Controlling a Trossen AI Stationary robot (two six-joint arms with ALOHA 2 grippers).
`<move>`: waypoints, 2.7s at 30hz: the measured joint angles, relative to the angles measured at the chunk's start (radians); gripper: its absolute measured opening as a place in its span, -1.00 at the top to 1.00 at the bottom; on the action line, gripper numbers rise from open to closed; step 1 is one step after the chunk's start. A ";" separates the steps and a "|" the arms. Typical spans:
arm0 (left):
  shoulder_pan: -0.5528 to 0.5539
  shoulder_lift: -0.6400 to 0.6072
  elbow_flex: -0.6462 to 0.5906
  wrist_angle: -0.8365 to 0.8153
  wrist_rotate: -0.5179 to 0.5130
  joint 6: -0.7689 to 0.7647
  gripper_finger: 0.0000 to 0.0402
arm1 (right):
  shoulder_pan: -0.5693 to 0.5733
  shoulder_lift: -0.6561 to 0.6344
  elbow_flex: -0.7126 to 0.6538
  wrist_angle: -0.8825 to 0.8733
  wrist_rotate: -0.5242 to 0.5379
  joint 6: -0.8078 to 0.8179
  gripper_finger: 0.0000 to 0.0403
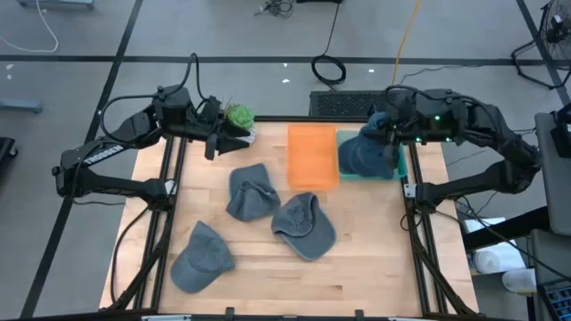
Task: Pick & Place hat
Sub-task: Put the blue cap in the blue bin
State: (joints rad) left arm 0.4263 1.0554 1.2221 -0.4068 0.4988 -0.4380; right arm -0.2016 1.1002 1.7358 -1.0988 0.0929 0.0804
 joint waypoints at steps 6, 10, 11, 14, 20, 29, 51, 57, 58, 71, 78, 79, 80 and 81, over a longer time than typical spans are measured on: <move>0.000 0.000 0.000 0.000 -0.001 -0.013 -0.42 | -0.001 0.053 0.041 -0.157 0.101 -0.047 0.97; 0.000 0.000 0.000 0.000 -0.002 -0.009 -0.42 | -0.002 0.088 0.041 -0.233 0.124 -0.067 0.97; 0.000 0.000 0.000 0.000 -0.002 -0.006 -0.42 | -0.002 0.095 0.041 -0.243 0.136 -0.067 0.97; 0.000 0.000 0.000 0.000 -0.002 -0.005 -0.42 | -0.002 0.113 0.040 -0.245 0.199 -0.089 0.97; 0.000 0.000 0.000 0.000 -0.001 -0.004 -0.42 | -0.035 0.128 0.027 -0.238 0.231 -0.100 0.97; -0.001 0.000 0.000 0.000 0.000 0.007 -0.42 | -0.130 0.102 -0.159 -0.161 0.246 -0.096 0.97; -0.001 0.000 0.000 -0.001 0.001 0.025 -0.42 | -0.283 0.013 -0.481 0.083 0.088 -0.043 0.97; -0.001 0.000 0.000 -0.001 0.001 0.025 -0.42 | -0.364 -0.019 -0.601 0.194 -0.013 -0.090 0.97; -0.002 0.000 0.000 -0.001 0.001 0.025 -0.42 | -0.370 -0.020 -0.629 0.213 -0.020 -0.089 0.97; -0.001 0.000 0.000 -0.001 -0.014 0.011 -0.42 | -0.416 -0.091 -0.856 0.218 0.256 -0.070 0.65; -0.001 0.000 0.000 -0.001 -0.013 0.022 -0.42 | -0.412 -0.172 -0.826 0.226 0.234 -0.093 0.11; -0.001 0.000 0.000 -0.001 -0.013 0.022 -0.42 | -0.412 -0.182 -0.814 0.228 0.235 -0.093 0.01; -0.001 0.000 0.000 -0.001 -0.013 0.022 -0.42 | -0.412 -0.194 -0.801 0.236 0.244 -0.093 -0.09; -0.001 0.000 0.000 -0.001 -0.013 0.024 -0.42 | -0.412 -0.204 -0.788 0.246 0.250 -0.093 -0.19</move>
State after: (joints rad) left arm 0.4252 1.0554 1.2221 -0.4076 0.4861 -0.4142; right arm -0.6140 0.8962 0.9473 -0.8533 0.3428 -0.0124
